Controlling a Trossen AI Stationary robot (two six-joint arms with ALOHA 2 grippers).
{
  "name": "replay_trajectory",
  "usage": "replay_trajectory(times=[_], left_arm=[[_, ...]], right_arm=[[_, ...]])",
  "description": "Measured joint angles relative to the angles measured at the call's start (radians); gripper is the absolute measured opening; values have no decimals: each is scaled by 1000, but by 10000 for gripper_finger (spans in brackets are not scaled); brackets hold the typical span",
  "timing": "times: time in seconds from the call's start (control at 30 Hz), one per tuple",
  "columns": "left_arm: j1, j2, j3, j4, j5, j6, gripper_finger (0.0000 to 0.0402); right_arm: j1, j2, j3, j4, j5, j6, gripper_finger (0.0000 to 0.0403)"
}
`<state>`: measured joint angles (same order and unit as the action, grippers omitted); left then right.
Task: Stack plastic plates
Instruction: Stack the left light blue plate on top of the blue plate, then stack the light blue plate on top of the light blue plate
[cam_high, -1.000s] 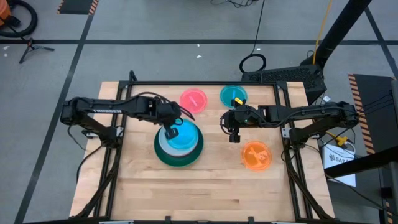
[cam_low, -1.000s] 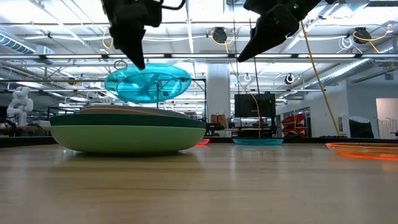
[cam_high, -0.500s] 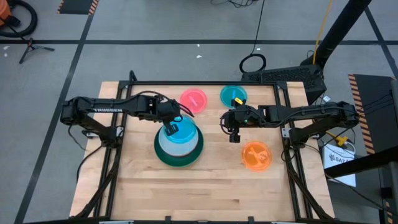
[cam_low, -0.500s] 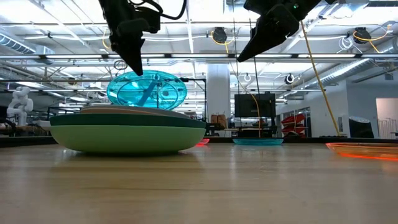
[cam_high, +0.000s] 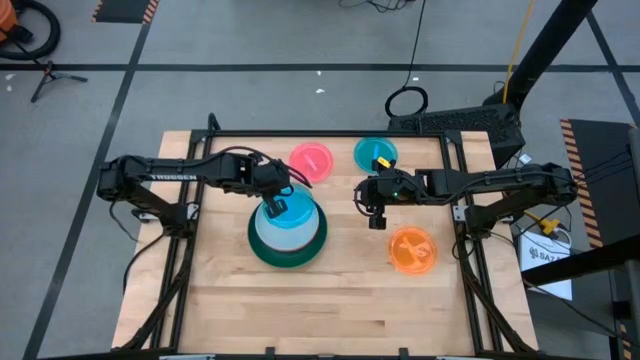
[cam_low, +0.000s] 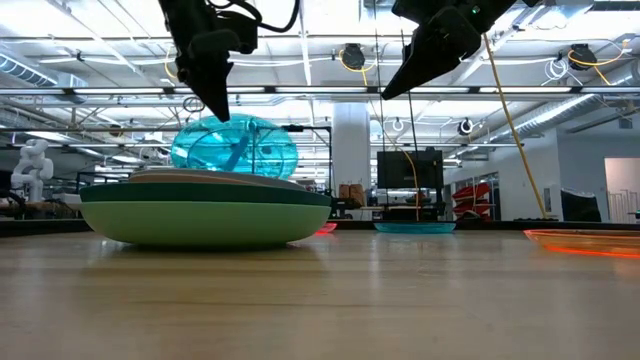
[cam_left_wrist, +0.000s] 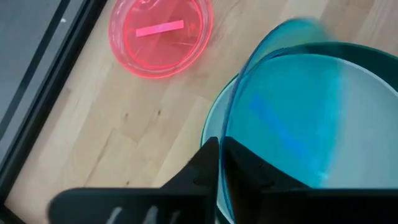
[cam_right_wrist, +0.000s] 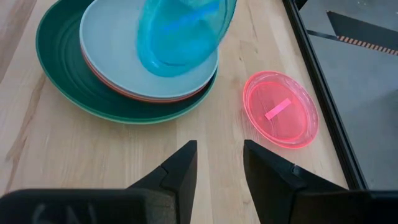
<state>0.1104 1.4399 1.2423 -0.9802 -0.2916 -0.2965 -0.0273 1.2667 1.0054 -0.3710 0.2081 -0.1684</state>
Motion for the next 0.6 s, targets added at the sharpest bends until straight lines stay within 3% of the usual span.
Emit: replay_trajectory(times=[0.3,0.6], left_arm=[[0,0,0,-6,-15,7,105],[-25,0,0,-5,-78,82,113]], right_arm=[[0,0,0,0,0,0,122],[0,0,0,0,0,25,122]])
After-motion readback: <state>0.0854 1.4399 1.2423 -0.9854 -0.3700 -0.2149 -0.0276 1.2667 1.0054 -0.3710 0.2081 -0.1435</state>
